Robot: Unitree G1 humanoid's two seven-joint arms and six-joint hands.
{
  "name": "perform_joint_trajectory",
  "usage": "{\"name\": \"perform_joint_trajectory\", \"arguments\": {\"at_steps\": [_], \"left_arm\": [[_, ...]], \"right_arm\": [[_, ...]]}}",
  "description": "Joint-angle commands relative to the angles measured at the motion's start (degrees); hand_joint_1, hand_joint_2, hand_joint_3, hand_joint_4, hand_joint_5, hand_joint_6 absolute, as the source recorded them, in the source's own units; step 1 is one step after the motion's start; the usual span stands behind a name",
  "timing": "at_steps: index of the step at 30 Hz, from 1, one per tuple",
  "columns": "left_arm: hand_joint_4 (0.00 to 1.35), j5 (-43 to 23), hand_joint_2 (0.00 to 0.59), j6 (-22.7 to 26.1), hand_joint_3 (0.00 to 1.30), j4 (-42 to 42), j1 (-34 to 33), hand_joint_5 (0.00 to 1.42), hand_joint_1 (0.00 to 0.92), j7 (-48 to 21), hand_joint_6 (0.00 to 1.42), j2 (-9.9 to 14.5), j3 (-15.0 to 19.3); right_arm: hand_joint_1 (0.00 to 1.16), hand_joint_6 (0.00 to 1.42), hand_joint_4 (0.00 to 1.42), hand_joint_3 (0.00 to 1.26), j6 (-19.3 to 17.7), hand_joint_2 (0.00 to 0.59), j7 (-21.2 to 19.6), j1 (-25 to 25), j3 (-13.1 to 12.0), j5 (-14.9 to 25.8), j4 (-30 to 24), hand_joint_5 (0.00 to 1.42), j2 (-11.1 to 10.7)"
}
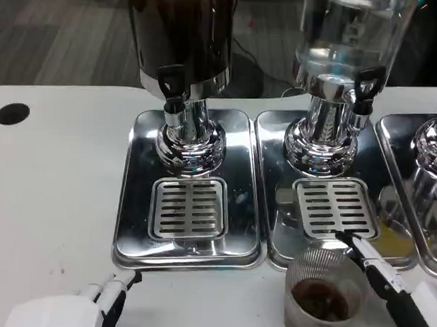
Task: Grasp the cup under the faucet to collect the drink, then remove the cup.
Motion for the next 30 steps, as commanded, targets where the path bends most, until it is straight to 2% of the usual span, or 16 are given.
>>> {"name": "perform_joint_trajectory", "arguments": {"at_steps": [1,6,10,13,16,18,20,24,26,30], "left_arm": [[0.21,0.5,0.131,-0.3,0.23,-0.6,0.0,0.3,0.003,0.4,0.52,-0.3,-0.5],[0.21,0.4,0.131,-0.2,0.23,-0.9,-0.4,0.3,0.003,0.0,0.52,-0.1,-0.2],[0.21,0.3,0.131,-0.2,0.23,-0.9,-0.9,0.3,0.003,-0.3,0.52,-0.1,-0.3],[0.21,0.2,0.131,-0.1,0.23,-0.6,-1.4,0.3,0.003,-0.5,0.52,-0.1,-0.4],[0.21,0.0,0.125,-0.2,0.24,-0.4,-1.9,0.3,0.009,-0.5,0.52,0.0,-0.5],[0.21,-0.2,0.126,-0.2,0.24,-0.3,-2.2,0.3,0.007,-0.3,0.52,0.1,-0.5],[0.21,-0.4,0.125,-0.4,0.24,-0.3,-2.5,0.29,0.002,-0.1,0.51,0.3,-0.4],[0.18,-1.0,0.131,-1.0,0.23,-0.3,-2.9,0.25,0.002,0.6,0.45,0.8,-0.3],[0.15,-1.9,0.131,-1.7,0.21,0.1,-3.3,0.22,0.003,1.2,0.41,1.5,0.0],[0.1,-3.8,0.142,-3.5,0.2,0.7,-3.5,0.17,0.006,3.4,0.38,2.7,1.0]], "right_arm": [[0.47,0.03,0.0,0.0,1.3,0.142,1.2,0.6,0.1,1.0,-2.5,0.11,-0.9],[0.41,0.02,0.0,0.01,1.9,0.128,2.9,0.8,-0.6,3.9,-4.4,0.1,-1.7],[0.3,0.02,0.0,0.05,3.4,0.153,7.4,1.6,-1.6,9.5,-9.0,0.07,-3.2],[0.13,0.0,0.0,0.08,6.6,0.159,12.8,2.2,-1.9,17.1,-12.5,0.04,-4.2],[0.07,0.0,0.0,0.12,9.3,0.194,16.2,2.4,-3.5,22.0,-15.2,0.03,-5.2],[0.09,0.0,0.01,0.13,9.8,0.246,17.3,1.9,-4.9,23.0,-15.4,0.04,-5.9],[0.11,0.0,0.02,0.14,9.2,0.312,17.9,0.7,-6.0,21.8,-14.5,0.04,-7.0],[0.21,0.0,0.01,0.13,7.2,0.443,15.0,-2.3,-8.0,12.7,-10.1,0.03,-9.9],[0.26,0.0,0.0,0.13,5.9,0.479,12.7,-3.4,-8.4,8.6,-7.3,0.03,-10.5],[0.31,0.0,0.0,0.14,4.8,0.504,8.8,-5.9,-8.2,3.4,-1.1,0.02,-11.9]]}}
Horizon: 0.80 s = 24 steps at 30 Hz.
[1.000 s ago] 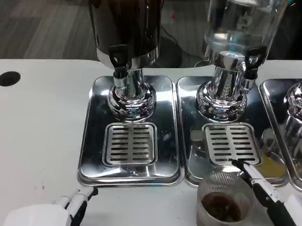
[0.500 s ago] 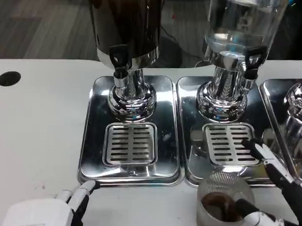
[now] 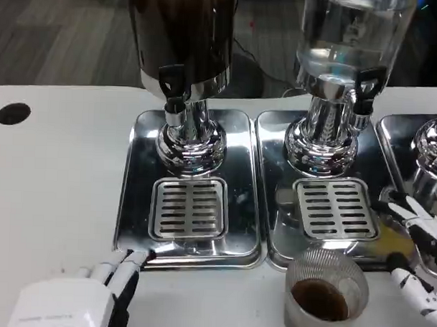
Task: Grasp the cup under the faucet to collect the drink, then remove the cup.
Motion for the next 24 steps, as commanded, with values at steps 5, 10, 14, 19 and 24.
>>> {"name": "perform_joint_trajectory", "arguments": {"at_steps": [5,10,14,19,24], "left_arm": [[0.0,1.2,0.125,-2.0,0.12,-0.1,1.0,0.01,0.0,5.0,0.29,0.9,1.5],[0.0,3.3,0.102,-0.7,0.09,-1.0,1.3,0.0,0.0,2.0,0.26,0.2,2.4],[0.0,4.8,0.099,0.3,0.08,-0.4,1.0,0.0,0.0,0.2,0.26,-0.9,2.0],[0.0,2.4,0.092,0.7,0.04,2.2,-1.3,0.0,0.0,-0.5,0.26,-0.6,2.1],[0.0,1.1,0.089,0.3,0.04,3.1,-1.9,0.0,0.0,1.1,0.26,-0.1,2.3]], "right_arm": [[0.44,0.0,0.0,0.14,-1.1,0.511,-9.4,-2.7,-0.4,-10.1,6.6,0.01,-3.2],[0.46,0.0,0.0,0.11,-1.1,0.518,-15.8,-0.8,-1.4,-13.5,5.3,0.0,-3.2],[0.45,0.0,0.0,0.1,-0.3,0.514,-19.0,1.3,-2.3,-13.0,3.4,0.0,-2.1],[0.42,0.0,0.0,0.06,1.2,0.465,-18.6,2.7,-3.0,-12.0,1.0,0.0,-2.0],[0.41,0.0,0.0,0.06,2.3,0.445,-17.8,4.2,-3.6,-10.8,-1.1,0.0,-2.1]]}}
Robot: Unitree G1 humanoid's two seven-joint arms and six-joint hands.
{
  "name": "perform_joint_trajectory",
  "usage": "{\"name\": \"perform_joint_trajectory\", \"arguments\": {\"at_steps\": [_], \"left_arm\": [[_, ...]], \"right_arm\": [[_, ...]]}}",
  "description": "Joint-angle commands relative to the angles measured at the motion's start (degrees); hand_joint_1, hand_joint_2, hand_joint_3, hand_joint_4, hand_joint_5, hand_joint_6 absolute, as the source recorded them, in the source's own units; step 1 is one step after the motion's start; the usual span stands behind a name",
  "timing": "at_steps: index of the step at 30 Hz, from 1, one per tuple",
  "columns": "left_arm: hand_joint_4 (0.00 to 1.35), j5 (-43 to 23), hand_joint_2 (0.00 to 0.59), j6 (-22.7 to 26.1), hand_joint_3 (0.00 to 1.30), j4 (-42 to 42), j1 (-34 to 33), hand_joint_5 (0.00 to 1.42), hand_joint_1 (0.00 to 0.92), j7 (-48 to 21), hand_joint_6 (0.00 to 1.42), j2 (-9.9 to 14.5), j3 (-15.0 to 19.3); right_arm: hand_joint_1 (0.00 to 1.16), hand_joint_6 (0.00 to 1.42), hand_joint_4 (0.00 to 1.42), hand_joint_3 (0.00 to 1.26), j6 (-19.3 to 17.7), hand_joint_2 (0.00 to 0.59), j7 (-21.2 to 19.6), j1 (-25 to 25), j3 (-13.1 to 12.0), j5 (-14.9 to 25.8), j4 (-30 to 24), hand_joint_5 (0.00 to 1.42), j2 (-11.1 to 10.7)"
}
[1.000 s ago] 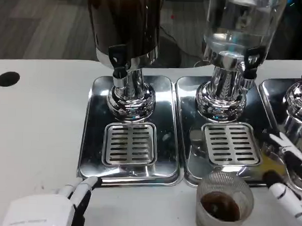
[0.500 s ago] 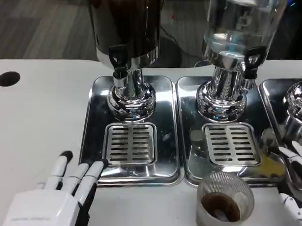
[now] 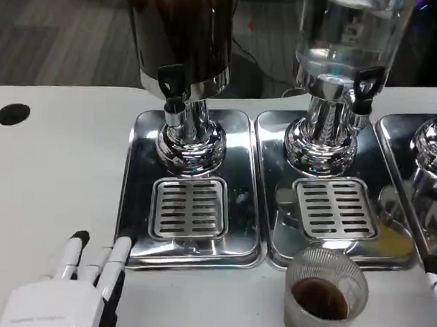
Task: Grasp the cup under the faucet to collect the drink, then remove the cup.
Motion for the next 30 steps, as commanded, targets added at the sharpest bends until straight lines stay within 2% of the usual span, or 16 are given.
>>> {"name": "perform_joint_trajectory", "arguments": {"at_steps": [1,8,15,21,30], "left_arm": [[0.0,-1.2,0.09,-0.4,0.04,1.0,-0.1,0.0,0.0,1.9,0.26,0.5,0.0],[0.0,-3.2,0.093,-0.8,0.07,1.1,0.5,0.04,0.0,4.2,0.27,1.1,1.0],[0.0,-5.6,0.092,-1.5,0.08,2.4,1.5,0.06,0.0,6.5,0.28,1.8,2.2],[0.0,-6.4,0.096,-2.1,0.08,3.0,1.7,0.06,0.0,8.6,0.29,1.6,1.8],[0.0,-6.3,0.099,-2.5,0.09,3.3,1.2,0.07,0.0,9.3,0.3,1.7,0.5]], "right_arm": [[0.41,0.0,0.0,0.06,1.0,0.443,0.4,1.5,-1.2,1.0,-2.4,0.0,-0.2],[0.41,0.0,0.0,0.06,1.0,0.437,1.4,3.0,-2.0,1.6,-4.3,0.0,-0.4],[0.41,0.0,0.0,0.06,1.4,0.426,3.2,4.7,-1.8,2.5,-6.9,0.0,0.4],[0.41,0.0,0.0,0.06,2.0,0.421,4.5,5.3,-1.3,2.6,-7.9,0.0,1.1],[0.42,0.0,0.0,0.08,1.8,0.418,5.5,7.1,-2.0,3.9,-8.5,0.0,1.6]]}}
